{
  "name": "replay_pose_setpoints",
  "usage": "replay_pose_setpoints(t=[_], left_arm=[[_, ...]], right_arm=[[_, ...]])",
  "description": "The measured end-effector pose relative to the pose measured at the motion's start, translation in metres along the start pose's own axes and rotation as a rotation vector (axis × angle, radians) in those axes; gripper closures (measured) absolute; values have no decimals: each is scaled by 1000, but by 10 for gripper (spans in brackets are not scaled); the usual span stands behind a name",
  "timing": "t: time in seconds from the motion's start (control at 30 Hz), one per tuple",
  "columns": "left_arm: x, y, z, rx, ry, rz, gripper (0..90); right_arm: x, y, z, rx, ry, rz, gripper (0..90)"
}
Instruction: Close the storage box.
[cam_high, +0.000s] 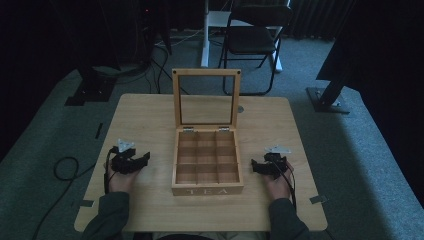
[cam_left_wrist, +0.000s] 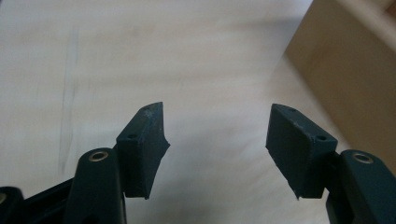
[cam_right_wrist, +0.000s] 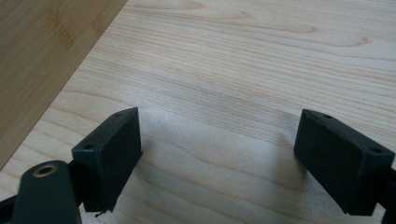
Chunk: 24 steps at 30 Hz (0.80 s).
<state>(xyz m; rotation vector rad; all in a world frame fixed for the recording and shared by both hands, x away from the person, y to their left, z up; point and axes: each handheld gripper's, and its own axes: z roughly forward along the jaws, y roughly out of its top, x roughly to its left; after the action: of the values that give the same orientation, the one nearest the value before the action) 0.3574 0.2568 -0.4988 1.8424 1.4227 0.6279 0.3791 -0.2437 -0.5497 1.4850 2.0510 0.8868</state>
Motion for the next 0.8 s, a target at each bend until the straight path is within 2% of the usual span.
replay_pose_setpoints(t=[0.03,0.07,0.1,0.13,0.27,0.3,0.37,0.53,0.63,0.8], left_arm=[[-2,11,1,-17,-13,10,373],[-2,11,1,-17,-13,10,374],[-4,21,1,-29,-17,28,374],[-4,21,1,-29,-17,28,374],[-8,40,3,-47,-25,51,376],[-10,48,5,-55,-23,69,379],[-11,52,7,-61,-19,74,385],[-13,67,14,-69,-38,68,400],[-17,79,20,-66,-43,100,397],[-23,94,28,-78,-50,119,385]], right_arm=[[0,0,0,0,0,-1,145],[0,0,0,0,0,0,145],[0,0,0,0,0,-1,145],[0,0,0,0,0,-1,145],[0,0,0,0,-6,4,145],[0,0,0,0,-6,4,145],[0,0,0,0,-6,4,145],[0,0,0,-1,-6,4,145],[0,0,0,-1,-6,4,145],[0,0,0,-1,-6,4,145]])
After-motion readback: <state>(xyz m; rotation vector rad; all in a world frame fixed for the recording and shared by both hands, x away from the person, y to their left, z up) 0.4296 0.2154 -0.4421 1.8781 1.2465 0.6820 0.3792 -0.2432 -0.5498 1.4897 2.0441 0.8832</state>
